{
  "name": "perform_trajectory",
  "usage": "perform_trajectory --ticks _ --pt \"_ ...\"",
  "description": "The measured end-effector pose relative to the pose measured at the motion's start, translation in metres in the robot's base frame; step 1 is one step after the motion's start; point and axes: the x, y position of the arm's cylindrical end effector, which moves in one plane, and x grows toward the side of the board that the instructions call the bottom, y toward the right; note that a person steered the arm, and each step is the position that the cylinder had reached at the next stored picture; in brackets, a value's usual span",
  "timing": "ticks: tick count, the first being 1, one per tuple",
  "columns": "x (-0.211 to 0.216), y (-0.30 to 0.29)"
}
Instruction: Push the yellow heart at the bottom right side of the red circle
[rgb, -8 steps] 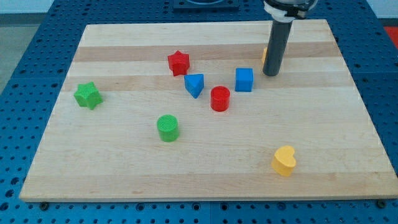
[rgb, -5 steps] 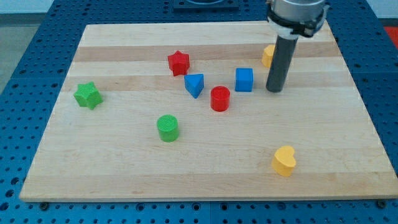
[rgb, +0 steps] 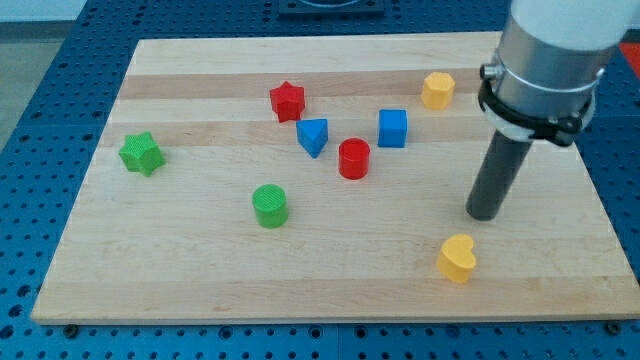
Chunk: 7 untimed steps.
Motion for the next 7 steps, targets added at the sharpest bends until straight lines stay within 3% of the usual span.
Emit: perform_trajectory --ticks 4,5,7 --pt "0.099 0.004" --pt "0.100 -0.001" --pt "0.038 -0.027"
